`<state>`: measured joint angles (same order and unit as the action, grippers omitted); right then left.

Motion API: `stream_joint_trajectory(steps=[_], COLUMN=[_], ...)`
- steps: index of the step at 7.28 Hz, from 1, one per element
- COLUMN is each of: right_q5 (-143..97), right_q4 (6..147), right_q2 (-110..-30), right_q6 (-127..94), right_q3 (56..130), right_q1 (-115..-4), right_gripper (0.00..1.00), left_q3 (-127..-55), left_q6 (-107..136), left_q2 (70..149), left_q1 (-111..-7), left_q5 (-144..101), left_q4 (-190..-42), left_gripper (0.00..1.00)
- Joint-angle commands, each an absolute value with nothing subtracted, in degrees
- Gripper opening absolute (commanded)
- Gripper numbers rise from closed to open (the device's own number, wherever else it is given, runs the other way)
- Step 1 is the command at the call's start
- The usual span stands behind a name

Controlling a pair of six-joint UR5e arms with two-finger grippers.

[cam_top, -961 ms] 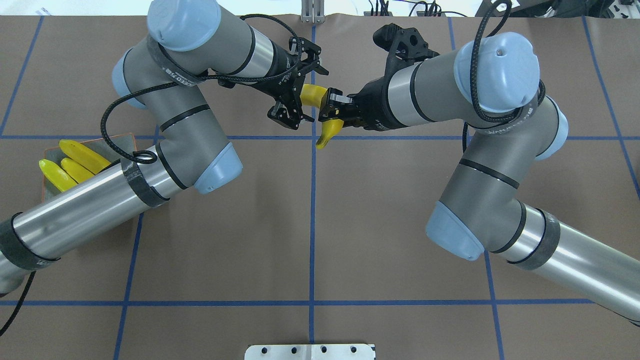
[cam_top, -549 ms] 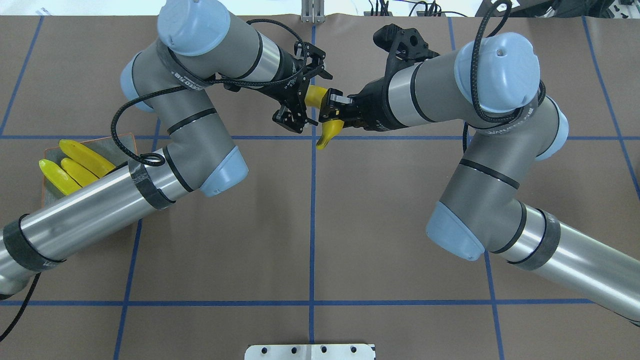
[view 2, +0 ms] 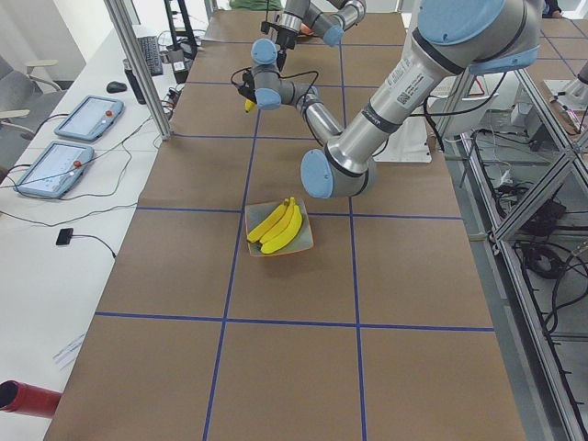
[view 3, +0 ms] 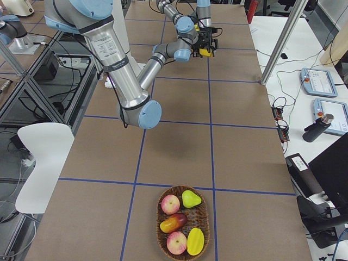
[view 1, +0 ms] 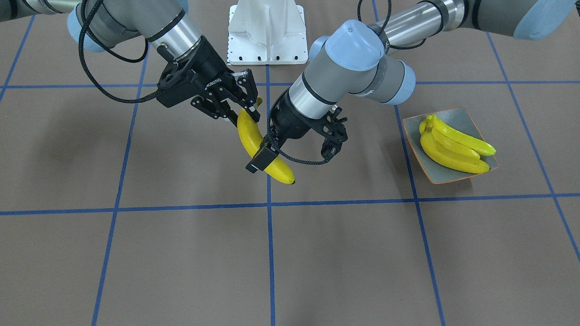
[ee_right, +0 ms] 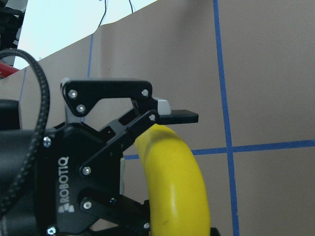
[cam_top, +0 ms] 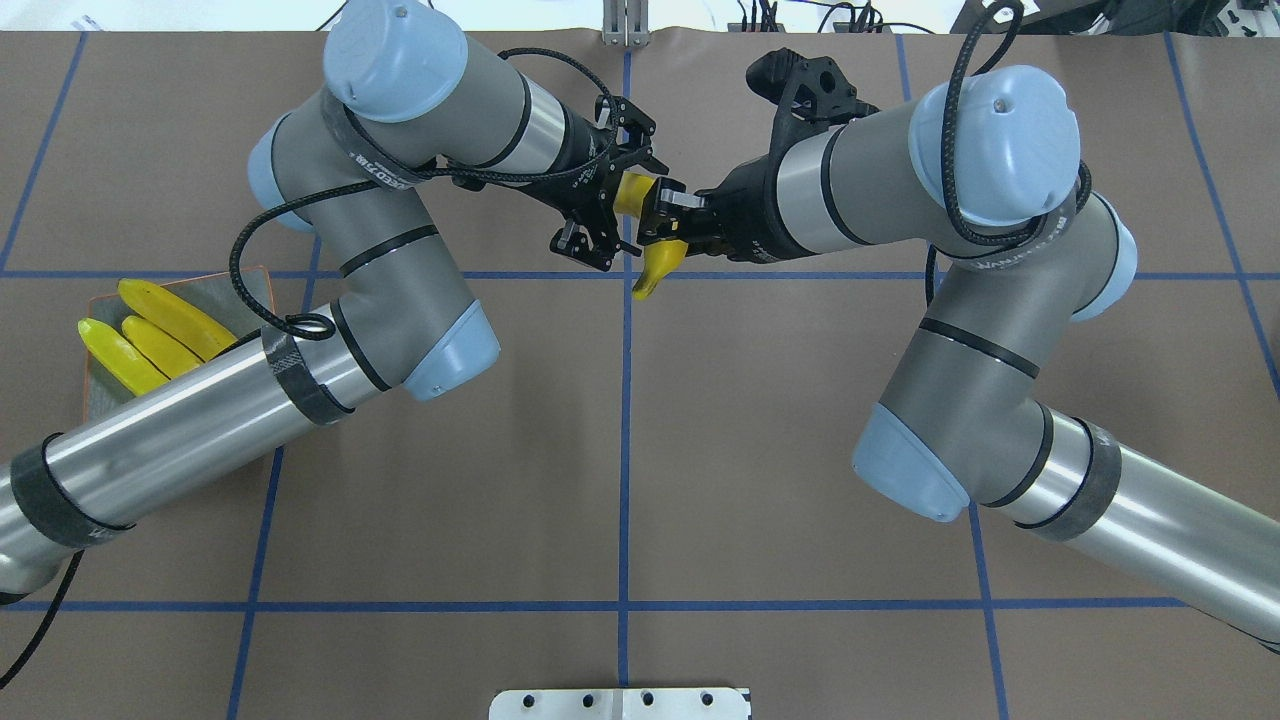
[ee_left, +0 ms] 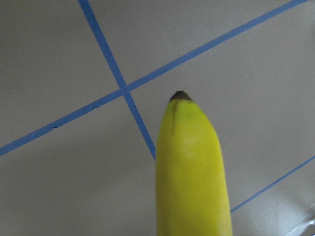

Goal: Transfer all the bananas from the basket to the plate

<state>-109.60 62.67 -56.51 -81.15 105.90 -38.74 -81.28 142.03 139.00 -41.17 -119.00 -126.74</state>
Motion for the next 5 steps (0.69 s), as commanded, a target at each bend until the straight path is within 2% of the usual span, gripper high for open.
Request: stream_joint_trajectory(steps=[1, 2, 3, 5], right_q5=[-109.60, -109.60, -109.77, -110.12], right_q4=[62.67, 62.67, 62.58, 62.58], right_q2=[-56.69, -56.69, -56.69, -56.60], right_q6=[-80.95, -80.77, -80.86, -81.12], right_q3=[105.82, 105.82, 105.91, 106.08], right_q1=[-38.67, -38.67, -38.76, -38.67], right_gripper=[0.00, 0.00, 0.00, 0.00], left_q3=[-81.82, -81.83, -81.83, -82.26], left_q6=[141.94, 142.03, 142.21, 142.03], left_q2=[138.95, 138.87, 138.78, 138.60], left_q1=[-41.13, -41.13, -41.22, -41.22], left_q5=[-119.09, -119.09, -119.44, -119.88], left_q4=[-126.74, -126.74, -126.74, -126.74], left_gripper=[0.63, 0.38, 0.00, 0.00])
